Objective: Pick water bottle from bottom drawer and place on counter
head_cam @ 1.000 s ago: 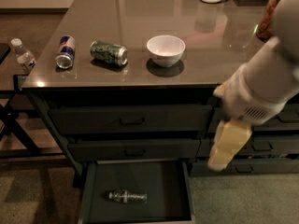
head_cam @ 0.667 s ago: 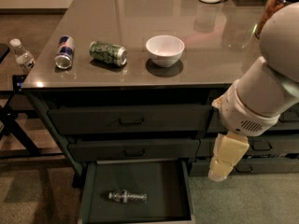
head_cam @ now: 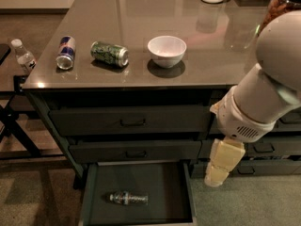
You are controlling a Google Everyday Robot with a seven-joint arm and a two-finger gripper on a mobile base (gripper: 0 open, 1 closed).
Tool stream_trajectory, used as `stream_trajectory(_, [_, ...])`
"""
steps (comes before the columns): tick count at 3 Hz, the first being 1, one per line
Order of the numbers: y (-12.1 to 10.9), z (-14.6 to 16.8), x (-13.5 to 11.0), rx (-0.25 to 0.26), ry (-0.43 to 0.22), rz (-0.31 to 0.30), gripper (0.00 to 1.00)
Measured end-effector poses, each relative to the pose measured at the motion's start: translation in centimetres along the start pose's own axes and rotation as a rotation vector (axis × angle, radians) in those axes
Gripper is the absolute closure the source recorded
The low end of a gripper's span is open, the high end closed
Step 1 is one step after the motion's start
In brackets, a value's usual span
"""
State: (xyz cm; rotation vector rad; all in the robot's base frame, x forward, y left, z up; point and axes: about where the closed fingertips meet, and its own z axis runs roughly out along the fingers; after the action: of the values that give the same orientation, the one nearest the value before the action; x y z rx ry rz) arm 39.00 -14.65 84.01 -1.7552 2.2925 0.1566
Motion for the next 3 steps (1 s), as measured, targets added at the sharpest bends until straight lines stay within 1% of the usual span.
stream_trajectory(1, [2.0,5.8,-1.5,-0.082,-0.047,0.056,0.0])
stream_trajectory(2, [3.1,13.9,-3.1,-0.161,-0.109,0.108,0.0])
stream_trajectory(3, [3.1,13.9,-3.1,-0.161,-0.109,0.108,0.0])
